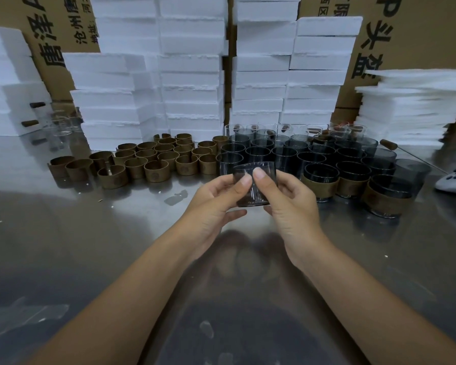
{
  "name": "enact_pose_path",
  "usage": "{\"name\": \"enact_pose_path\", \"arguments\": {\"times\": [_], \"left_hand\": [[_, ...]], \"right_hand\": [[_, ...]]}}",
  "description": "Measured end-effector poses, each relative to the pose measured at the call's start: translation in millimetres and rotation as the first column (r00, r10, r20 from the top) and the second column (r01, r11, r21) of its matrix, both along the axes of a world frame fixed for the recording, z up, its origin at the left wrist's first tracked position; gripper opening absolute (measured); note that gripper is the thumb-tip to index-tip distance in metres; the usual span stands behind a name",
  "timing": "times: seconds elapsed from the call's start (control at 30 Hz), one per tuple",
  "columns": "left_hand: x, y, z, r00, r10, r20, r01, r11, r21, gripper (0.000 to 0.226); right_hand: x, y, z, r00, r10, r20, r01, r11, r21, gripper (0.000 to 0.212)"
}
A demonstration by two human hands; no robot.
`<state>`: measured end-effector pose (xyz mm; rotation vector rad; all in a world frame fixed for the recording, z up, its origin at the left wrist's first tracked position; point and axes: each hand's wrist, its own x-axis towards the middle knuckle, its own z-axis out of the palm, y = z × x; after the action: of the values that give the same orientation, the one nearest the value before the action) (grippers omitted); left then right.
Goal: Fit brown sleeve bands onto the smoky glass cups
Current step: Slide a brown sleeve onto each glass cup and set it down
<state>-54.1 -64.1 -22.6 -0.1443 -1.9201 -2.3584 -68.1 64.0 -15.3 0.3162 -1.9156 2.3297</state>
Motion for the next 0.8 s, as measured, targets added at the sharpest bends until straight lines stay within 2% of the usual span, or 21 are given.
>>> {"name": "enact_pose_path", "arguments": {"times": [0.17, 0.27, 0.47, 0.67, 0.8], "left_hand": [[-1.6, -2.3, -0.3, 1.000, -0.023, 0.009, 0.023, 0.999, 0.044, 0.059], [-1.0, -3.4, -0.1, 0.997, -0.071, 0.007, 0.071, 0.997, 0.043, 0.059], [-0.3, -5.6, -1.2, 0.993, -0.117, 0.003, 0.117, 0.991, 0.058, 0.039], [-2.3, -6.3, -0.3, 0.988, -0.154, -0.008, 0.154, 0.982, 0.112, 0.036], [-4.2, -7.1, -1.6, 0.986, -0.164, -0.013, 0.165, 0.977, 0.134, 0.038]], "right_hand": [[0.5, -1.0, 1.0, 0.998, -0.021, 0.053, 0.020, 1.000, 0.014, 0.059], [1.2, 1.0, 3.0, 0.994, 0.032, 0.100, -0.030, 0.999, -0.020, 0.066], [-1.1, 6.0, 4.5, 0.960, 0.187, 0.208, -0.161, 0.978, -0.135, 0.066], [-9.0, 10.1, 4.6, 0.911, 0.309, 0.272, -0.233, 0.931, -0.280, 0.051], [-11.5, 11.5, 2.9, 0.907, 0.332, 0.259, -0.250, 0.920, -0.302, 0.046]]}}
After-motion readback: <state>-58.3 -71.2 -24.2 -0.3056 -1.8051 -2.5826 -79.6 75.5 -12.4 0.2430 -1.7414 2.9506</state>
